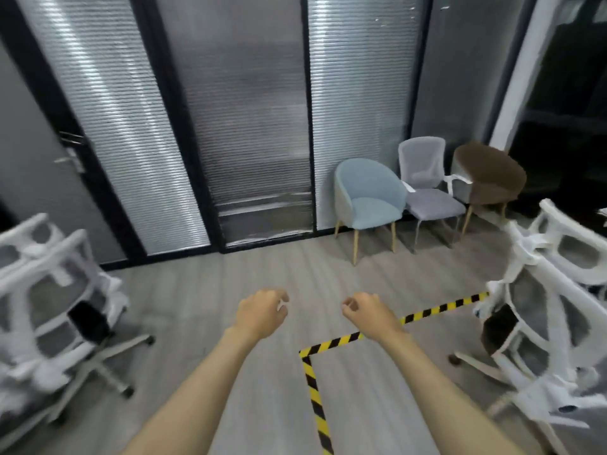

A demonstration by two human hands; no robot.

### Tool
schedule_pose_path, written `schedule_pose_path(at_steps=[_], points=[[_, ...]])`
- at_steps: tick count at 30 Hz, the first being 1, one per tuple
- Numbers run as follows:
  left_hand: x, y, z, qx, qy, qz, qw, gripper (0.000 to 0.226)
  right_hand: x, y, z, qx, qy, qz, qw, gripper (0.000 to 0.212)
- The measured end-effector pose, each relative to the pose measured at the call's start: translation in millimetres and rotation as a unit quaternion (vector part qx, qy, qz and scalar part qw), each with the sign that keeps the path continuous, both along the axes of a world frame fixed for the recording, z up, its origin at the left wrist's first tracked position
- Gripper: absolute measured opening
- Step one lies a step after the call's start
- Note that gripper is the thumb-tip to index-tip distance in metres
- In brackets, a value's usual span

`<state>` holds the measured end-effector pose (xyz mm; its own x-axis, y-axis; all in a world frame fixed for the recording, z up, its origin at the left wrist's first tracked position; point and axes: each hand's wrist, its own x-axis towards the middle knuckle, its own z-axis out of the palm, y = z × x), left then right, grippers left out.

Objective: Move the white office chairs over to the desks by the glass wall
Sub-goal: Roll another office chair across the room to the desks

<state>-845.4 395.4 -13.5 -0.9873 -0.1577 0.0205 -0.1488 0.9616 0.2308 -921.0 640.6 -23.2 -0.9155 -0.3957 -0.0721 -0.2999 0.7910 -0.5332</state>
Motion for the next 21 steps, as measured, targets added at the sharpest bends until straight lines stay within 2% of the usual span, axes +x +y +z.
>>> schedule_pose_path(at_steps=[5,13,17,21], points=[[124.0,-126.6,-5.1,0.013,-0.007,0.112,0.994,0.030,79.8,-159.5,-11.4,-0.004,0.002,0.113,0.994,0.024],[344.9,-321.0,-12.1,0.024,-0.006,0.249,0.968,0.021,263.4,-424.7,-4.3,0.004,0.017,0.263,0.965,0.024],[441.0,-400.3,-15.8,0.030,0.023,0.323,0.946,0.017,344.5,-526.7,3.2,0.004,0.001,0.320,0.947,0.020],[510.8,-467.1,-18.5,0.051,0.018,0.369,0.928,0.029,395.5,-601.0,1.7,-0.002,-0.010,0.356,0.934,0.019]])
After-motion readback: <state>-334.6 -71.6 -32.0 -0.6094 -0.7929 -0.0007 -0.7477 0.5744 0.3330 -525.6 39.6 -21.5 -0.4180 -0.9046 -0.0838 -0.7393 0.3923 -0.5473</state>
